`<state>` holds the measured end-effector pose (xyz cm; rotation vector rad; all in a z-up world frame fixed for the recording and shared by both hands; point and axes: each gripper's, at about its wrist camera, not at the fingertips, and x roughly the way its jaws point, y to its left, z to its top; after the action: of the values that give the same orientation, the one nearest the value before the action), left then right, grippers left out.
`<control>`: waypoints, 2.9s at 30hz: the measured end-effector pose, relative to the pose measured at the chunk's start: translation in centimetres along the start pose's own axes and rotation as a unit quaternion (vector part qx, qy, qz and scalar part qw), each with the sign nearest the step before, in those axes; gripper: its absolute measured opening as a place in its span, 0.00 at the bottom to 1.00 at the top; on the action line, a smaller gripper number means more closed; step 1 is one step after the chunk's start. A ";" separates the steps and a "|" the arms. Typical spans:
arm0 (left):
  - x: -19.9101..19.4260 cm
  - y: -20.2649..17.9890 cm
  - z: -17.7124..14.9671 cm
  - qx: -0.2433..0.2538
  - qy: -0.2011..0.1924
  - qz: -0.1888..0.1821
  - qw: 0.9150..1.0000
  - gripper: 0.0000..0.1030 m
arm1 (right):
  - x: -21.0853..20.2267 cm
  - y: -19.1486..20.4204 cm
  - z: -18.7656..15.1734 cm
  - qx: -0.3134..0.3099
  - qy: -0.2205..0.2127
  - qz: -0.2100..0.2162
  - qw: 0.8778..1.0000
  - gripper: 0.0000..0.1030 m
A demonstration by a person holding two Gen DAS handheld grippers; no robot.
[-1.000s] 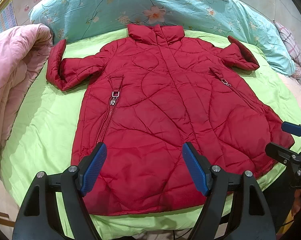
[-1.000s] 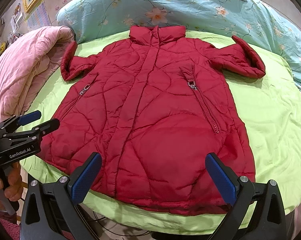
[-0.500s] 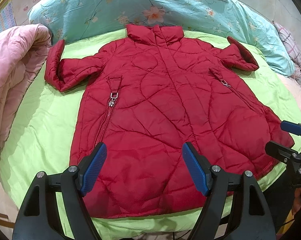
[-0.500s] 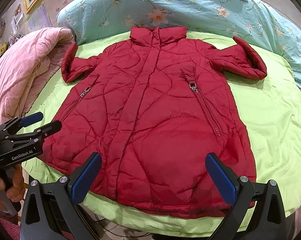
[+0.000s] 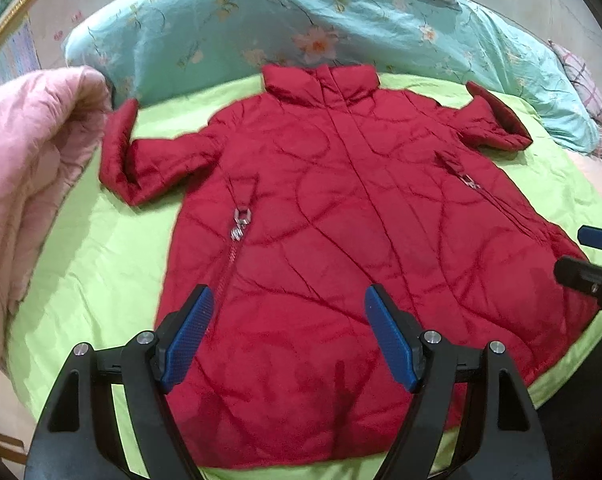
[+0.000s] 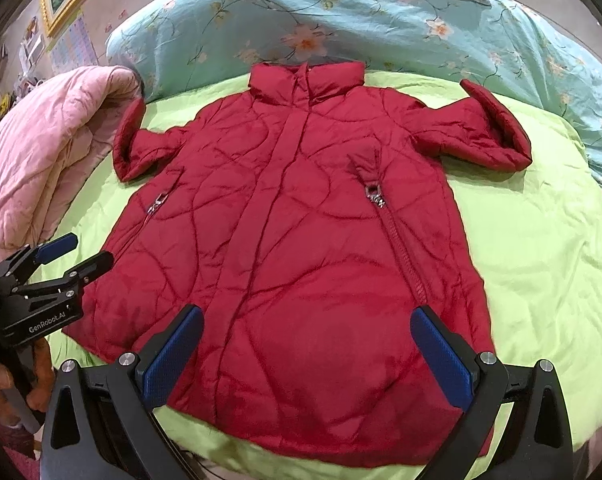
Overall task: Fold large clothes
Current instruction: 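Move the right tool to the coat sleeve cuff and grasp it, then fold the held sleeve across the coat body toward the left tool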
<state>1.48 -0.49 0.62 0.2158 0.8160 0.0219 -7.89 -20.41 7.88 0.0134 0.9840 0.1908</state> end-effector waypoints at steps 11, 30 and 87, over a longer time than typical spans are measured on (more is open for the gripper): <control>3.9 1.6 1.8 -0.018 0.079 -0.029 0.996 0.80 | 1.6 -3.4 3.3 0.030 -0.019 0.008 0.999 1.00; 7.4 1.9 6.1 -0.036 0.039 -0.023 0.998 0.84 | 5.0 -13.4 9.9 0.087 -0.051 -0.040 0.994 0.99; 15.5 4.6 9.8 -0.137 0.081 -0.177 0.971 0.84 | 14.1 -6.7 22.1 -0.033 -0.107 0.050 0.993 0.13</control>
<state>19.55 3.77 -3.13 -0.1979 0.9955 -0.1846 19.05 -23.04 7.89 0.0213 0.7641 0.3073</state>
